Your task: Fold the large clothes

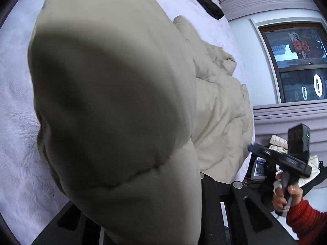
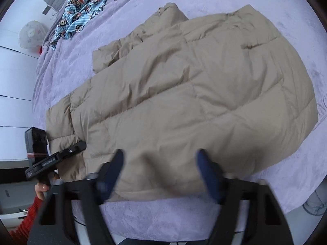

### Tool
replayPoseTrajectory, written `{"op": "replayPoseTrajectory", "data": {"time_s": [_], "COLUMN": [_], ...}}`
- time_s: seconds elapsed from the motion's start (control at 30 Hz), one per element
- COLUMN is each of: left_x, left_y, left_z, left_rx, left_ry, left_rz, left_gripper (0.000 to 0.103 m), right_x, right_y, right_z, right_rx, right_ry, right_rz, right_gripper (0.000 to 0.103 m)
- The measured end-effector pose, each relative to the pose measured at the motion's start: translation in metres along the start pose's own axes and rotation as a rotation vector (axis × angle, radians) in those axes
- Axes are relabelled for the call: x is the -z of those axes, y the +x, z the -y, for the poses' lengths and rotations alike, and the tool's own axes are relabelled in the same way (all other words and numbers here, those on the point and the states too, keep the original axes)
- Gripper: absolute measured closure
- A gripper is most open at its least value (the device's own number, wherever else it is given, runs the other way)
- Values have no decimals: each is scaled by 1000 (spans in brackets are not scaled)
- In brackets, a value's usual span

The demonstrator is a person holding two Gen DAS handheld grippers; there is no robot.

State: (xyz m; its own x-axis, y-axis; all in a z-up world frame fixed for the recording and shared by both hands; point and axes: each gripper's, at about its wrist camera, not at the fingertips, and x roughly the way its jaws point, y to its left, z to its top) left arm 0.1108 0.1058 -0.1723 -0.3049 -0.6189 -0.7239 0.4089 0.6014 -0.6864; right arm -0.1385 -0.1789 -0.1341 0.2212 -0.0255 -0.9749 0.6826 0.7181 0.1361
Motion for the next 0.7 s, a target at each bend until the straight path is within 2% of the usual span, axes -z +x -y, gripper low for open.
{"op": "replayPoseTrajectory", "data": {"time_s": [0.03, 0.17, 0.33, 0.47, 0.63, 0.7], "left_x": [0, 4, 6, 4, -14, -23], "left_y": [-3, -18, -23, -3, 38, 53], "left_z": [8, 49, 117, 176, 241, 262], "left_rx": [-2, -16, -26, -62, -184, -211], "left_ry": [5, 16, -18, -2, -20, -7], "left_rz": [10, 54, 110, 105, 82, 75], "left_gripper": [79, 79, 79, 79, 78, 78], "right_x": [-6, -37, -66, -75, -84, -88], "right_y": [1, 16, 56, 82, 104, 107], "right_z": [2, 9, 10, 17, 29, 39], "right_rx": [8, -24, -103, -178, -255, -297], "right_ry": [-17, -117, -179, -165, -133, -90], "right_rz": [6, 37, -15, -76, -128, -154], "right_gripper": [78, 79, 80, 80, 87, 91]}}
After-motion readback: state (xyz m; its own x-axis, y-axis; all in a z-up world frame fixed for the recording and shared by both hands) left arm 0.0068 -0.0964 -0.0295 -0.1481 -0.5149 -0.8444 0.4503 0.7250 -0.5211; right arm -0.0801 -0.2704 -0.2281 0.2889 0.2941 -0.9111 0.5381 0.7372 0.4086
